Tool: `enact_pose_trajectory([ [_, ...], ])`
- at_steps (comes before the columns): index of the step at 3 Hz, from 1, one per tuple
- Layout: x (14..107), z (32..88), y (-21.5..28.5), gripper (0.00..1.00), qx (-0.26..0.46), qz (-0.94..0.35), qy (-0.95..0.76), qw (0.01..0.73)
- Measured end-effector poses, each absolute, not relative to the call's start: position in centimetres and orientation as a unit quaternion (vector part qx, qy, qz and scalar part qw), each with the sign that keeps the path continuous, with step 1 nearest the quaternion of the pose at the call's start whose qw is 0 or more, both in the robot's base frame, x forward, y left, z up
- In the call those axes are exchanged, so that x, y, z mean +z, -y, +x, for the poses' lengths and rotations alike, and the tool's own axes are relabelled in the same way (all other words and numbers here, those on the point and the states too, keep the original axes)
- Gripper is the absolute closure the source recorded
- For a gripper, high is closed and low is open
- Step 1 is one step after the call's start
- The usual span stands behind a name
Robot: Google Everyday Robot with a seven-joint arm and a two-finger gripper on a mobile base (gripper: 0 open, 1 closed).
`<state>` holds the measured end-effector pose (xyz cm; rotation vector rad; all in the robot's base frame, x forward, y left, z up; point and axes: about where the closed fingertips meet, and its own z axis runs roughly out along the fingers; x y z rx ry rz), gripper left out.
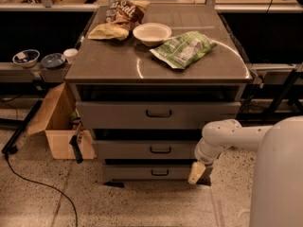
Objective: Close middle drawer
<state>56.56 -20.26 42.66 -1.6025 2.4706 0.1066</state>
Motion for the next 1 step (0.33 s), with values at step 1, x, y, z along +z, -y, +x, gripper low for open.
enact_pose_trajectory([
  [1,42.66,56.56,20.26,0.0,0.036,-0.541,-0.834,0.097],
])
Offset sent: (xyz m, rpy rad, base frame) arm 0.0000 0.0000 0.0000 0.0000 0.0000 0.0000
